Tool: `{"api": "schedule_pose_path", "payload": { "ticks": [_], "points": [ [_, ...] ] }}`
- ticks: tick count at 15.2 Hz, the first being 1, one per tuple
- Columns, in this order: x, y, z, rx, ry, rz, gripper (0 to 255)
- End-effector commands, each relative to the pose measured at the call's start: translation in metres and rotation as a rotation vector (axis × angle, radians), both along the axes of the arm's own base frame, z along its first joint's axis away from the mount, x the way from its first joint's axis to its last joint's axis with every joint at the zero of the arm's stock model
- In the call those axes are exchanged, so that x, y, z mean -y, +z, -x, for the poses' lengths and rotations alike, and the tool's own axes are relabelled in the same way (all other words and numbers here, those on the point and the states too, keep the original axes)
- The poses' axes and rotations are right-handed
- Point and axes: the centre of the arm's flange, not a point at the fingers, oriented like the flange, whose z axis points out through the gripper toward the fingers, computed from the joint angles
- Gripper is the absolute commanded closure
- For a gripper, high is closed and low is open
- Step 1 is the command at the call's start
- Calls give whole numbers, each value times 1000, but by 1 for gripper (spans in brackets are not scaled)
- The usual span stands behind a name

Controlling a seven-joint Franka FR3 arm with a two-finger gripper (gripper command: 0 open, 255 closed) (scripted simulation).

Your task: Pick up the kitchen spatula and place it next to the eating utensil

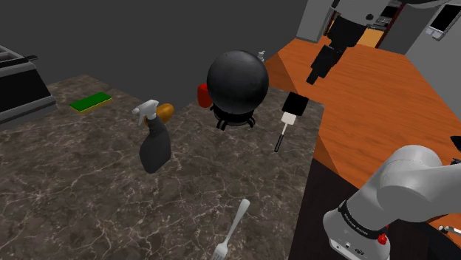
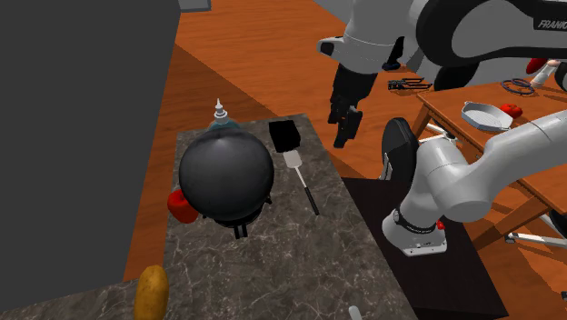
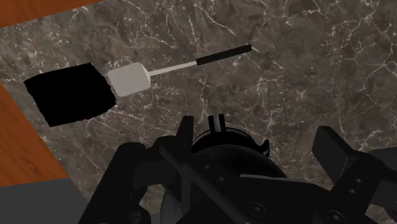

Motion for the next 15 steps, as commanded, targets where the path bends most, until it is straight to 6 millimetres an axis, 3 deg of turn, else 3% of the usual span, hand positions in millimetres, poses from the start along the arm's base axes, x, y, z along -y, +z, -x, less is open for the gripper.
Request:
{"api": "schedule_pose_path", "payload": {
  "ticks": [1, 8, 15],
  "points": [
    [0, 0, 0, 0, 0, 0, 0],
    [18, -80, -47, -69, -431, -22, 0],
    [51, -163, -77, -138, -861, -43, 0]
  ]
}}
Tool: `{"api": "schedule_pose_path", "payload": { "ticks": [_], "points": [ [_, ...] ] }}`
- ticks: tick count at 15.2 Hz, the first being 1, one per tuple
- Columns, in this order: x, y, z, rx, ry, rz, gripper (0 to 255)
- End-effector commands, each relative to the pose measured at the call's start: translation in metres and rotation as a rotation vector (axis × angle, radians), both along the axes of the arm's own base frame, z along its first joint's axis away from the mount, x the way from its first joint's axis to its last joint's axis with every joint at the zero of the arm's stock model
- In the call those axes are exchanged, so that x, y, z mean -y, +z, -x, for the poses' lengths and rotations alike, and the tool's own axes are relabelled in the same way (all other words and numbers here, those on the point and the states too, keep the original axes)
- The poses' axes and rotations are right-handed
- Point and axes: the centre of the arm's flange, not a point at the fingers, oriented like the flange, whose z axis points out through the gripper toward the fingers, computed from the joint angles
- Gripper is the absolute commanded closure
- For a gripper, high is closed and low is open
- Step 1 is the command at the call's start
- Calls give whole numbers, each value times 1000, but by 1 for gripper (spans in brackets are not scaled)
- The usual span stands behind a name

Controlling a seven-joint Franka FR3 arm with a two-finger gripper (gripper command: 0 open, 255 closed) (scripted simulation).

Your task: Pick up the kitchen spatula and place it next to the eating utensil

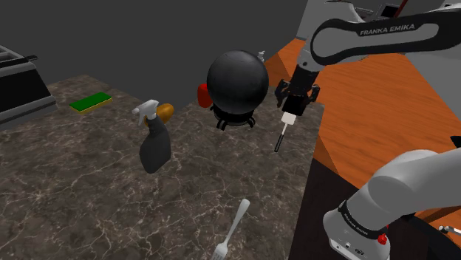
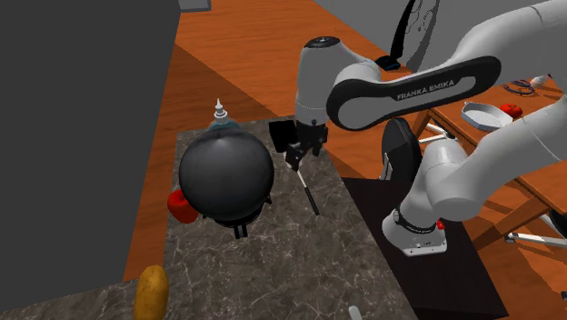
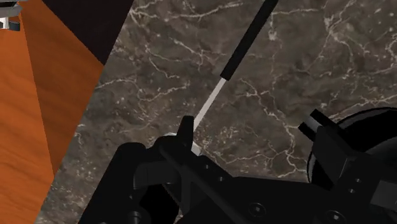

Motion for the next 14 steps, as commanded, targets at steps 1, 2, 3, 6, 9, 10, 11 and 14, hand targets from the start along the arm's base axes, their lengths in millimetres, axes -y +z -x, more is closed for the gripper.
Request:
{"api": "schedule_pose_path", "payload": {
  "ticks": [1, 2, 3, 6, 9, 10, 11, 14],
  "points": [
    [14, -21, -5, -18, -131, -5, 0],
    [19, -33, -7, -28, -192, -8, 0],
    [25, -45, -9, -38, -254, -11, 0],
    [42, -82, -11, -68, -438, -20, 0],
    [45, -100, -10, -74, -478, -22, 0],
    [45, -106, -10, -74, -478, -22, 0],
    [44, -111, -10, -74, -478, -22, 0],
    [43, -127, -10, -74, -478, -22, 0]
  ]
}}
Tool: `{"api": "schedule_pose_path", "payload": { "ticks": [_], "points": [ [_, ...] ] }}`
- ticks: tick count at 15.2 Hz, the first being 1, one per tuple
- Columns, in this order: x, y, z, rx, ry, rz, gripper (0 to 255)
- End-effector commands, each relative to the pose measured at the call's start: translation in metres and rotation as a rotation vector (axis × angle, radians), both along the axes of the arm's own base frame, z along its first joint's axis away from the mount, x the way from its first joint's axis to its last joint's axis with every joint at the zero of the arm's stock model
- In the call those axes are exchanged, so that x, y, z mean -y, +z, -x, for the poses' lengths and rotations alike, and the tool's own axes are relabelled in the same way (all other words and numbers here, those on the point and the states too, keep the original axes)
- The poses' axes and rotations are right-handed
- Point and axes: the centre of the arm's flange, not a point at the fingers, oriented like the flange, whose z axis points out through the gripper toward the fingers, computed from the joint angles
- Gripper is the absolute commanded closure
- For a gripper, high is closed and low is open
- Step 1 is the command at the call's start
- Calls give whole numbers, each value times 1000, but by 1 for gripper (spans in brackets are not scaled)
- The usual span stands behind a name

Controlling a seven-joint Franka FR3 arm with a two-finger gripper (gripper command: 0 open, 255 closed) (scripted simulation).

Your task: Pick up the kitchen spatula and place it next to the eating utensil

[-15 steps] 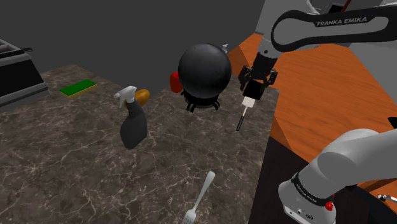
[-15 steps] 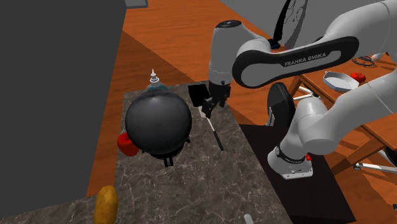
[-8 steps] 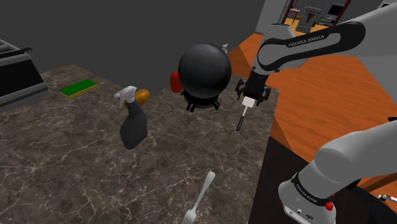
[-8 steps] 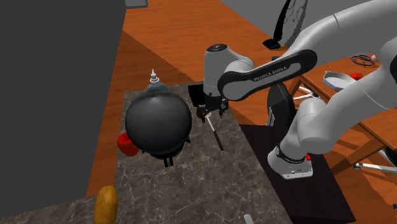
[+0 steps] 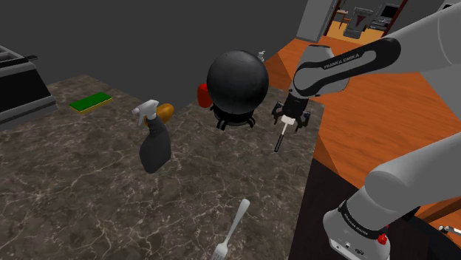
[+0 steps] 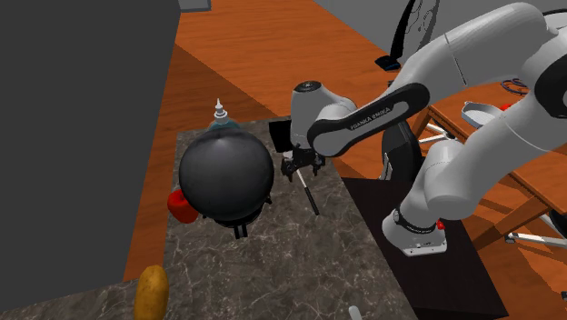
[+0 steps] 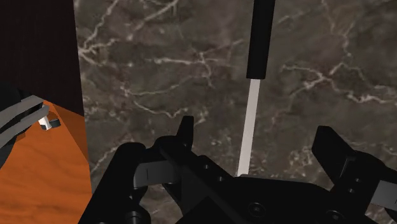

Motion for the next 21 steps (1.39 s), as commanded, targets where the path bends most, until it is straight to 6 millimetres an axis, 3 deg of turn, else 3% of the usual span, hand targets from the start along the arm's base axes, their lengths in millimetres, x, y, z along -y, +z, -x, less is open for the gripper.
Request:
{"api": "schedule_pose_path", "payload": {
  "ticks": [1, 8, 9, 18, 21],
  "points": [
    [-1, -8, 0, 0, -1, 0, 0],
    [-1, -8, 0, 0, -1, 0, 0],
    [-1, -8, 0, 0, -1, 0, 255],
    [-1, -8, 0, 0, -1, 0, 255],
    [-1, 8, 0, 0, -1, 0, 255]
  ]
}}
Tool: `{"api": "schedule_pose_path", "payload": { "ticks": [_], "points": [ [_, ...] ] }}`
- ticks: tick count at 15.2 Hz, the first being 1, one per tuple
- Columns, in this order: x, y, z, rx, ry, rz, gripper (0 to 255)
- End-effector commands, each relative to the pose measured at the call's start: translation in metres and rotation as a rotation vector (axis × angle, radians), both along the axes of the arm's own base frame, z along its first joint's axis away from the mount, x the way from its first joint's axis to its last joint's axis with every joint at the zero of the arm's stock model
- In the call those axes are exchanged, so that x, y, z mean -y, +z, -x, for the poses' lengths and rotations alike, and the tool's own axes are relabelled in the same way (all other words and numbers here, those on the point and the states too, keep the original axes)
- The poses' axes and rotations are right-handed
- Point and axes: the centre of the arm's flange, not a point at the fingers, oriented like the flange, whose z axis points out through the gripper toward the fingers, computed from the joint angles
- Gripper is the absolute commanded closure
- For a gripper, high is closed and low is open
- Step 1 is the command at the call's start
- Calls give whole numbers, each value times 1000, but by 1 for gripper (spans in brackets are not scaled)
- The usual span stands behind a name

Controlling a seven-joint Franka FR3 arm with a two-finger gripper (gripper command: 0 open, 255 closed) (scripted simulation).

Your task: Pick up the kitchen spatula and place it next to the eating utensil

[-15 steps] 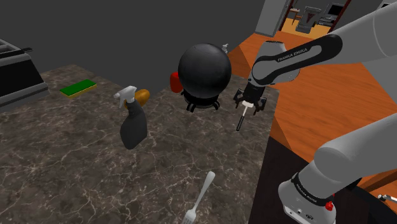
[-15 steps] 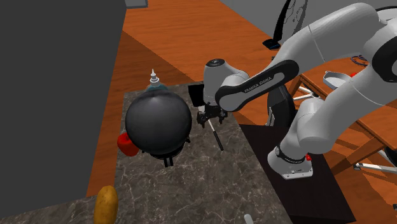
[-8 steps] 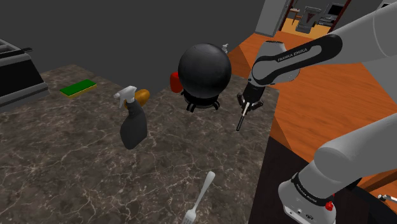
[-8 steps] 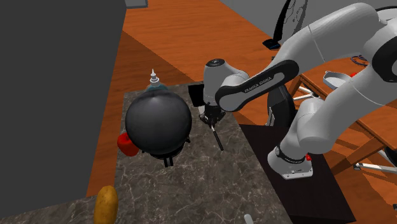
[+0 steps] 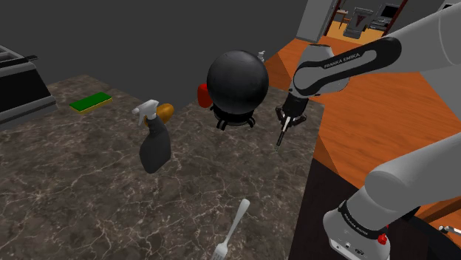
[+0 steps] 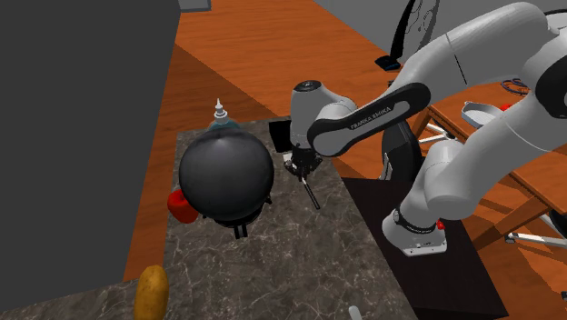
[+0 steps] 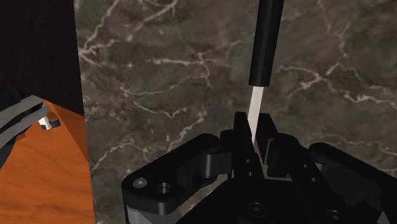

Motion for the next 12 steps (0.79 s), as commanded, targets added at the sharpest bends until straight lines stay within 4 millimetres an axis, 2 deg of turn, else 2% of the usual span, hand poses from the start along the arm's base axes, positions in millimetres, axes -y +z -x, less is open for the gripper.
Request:
{"api": "schedule_pose_path", "payload": {
  "ticks": [1, 12],
  "points": [
    [0, 10, 1, 0, 0, 0, 255],
    [0, 69, 1, 0, 0, 0, 255]
  ]
}}
